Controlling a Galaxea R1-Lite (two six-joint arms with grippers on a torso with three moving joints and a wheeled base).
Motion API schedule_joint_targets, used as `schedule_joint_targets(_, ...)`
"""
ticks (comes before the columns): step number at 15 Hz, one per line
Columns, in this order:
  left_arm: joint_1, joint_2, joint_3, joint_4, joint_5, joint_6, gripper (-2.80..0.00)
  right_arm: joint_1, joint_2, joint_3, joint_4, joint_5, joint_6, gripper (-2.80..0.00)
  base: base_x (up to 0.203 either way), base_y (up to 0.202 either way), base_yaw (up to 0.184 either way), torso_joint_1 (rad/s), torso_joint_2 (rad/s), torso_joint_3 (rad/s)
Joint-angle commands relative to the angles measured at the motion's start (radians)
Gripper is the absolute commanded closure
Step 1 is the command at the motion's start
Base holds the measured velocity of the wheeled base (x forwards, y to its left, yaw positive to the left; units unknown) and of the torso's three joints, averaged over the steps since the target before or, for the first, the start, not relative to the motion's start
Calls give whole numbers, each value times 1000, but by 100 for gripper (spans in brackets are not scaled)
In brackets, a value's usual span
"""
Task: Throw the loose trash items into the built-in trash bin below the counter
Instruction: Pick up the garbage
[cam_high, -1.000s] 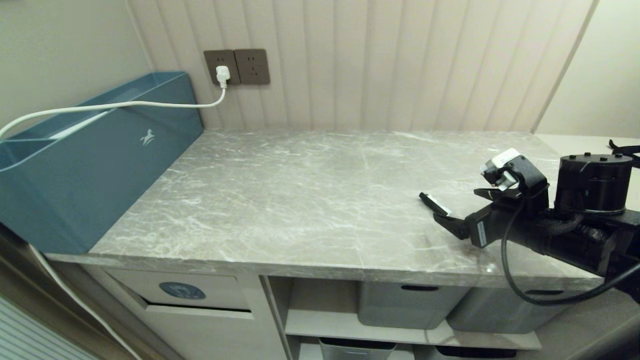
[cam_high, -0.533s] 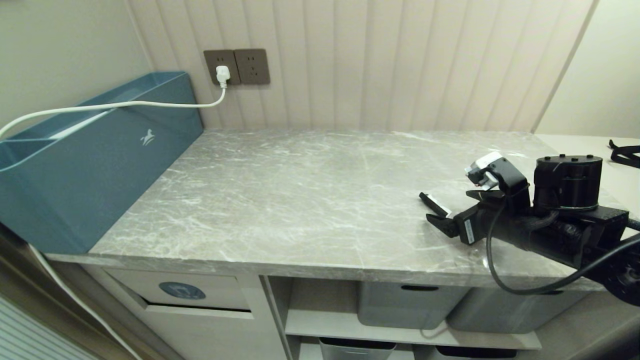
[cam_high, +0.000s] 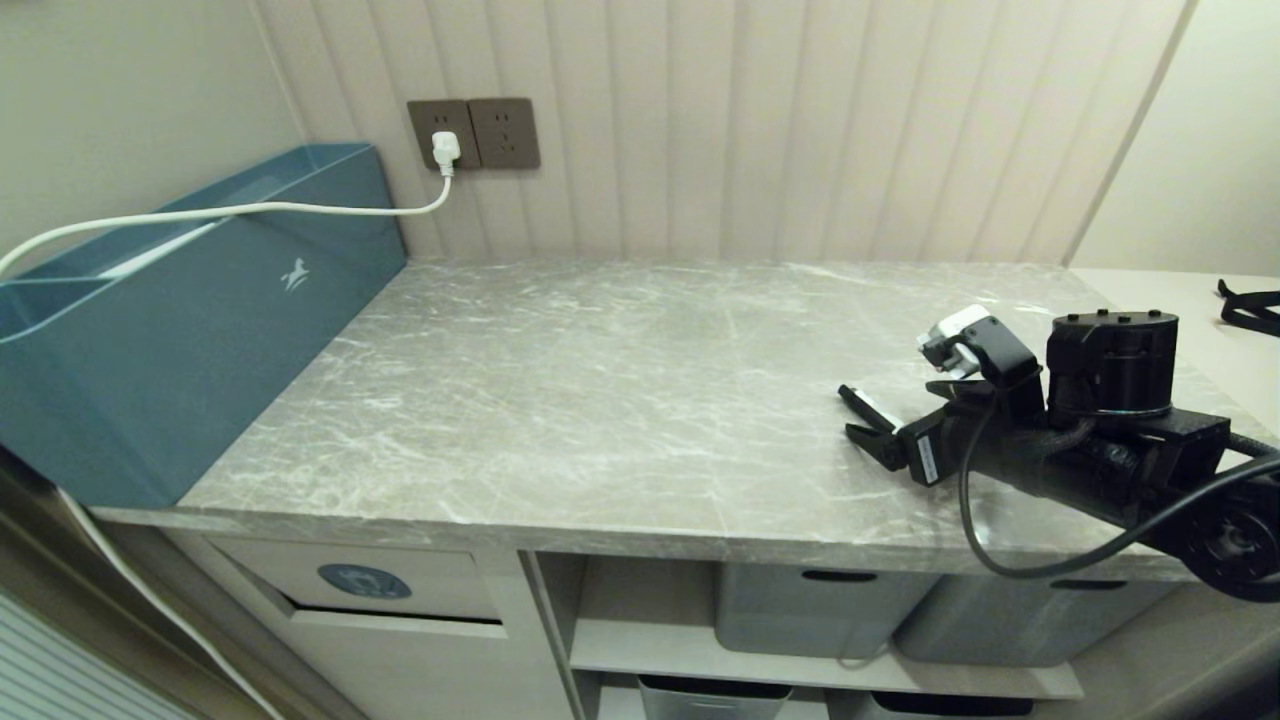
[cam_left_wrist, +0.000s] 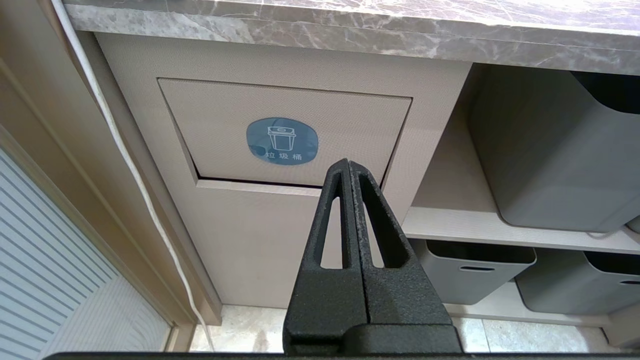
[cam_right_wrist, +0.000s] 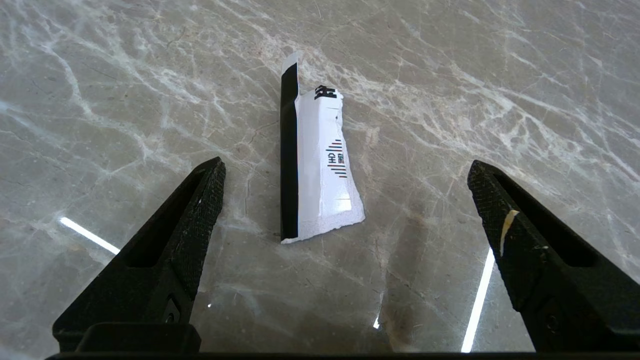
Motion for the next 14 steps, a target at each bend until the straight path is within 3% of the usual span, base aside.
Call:
schedule_joint_targets(1,0,2,3,0,1,-1,0,0,2,0,-2,1,-2,-280,0,0,0,0,0,0)
schedule_joint_targets(8,0,2,3,0,-1,-1,0,23,-4,15,-6,3,-1,-280,0,0,0,0,0,0)
schedule_joint_targets(9,0,2,3,0,0,-1,0,23,-7,18,-5,3,-1,0,0,0,0,0,0,0)
schedule_joint_targets(14,0,2,3,0,-1,-1,0,23,-17,32,-5,0,1,0,0,0,0,0,0,0)
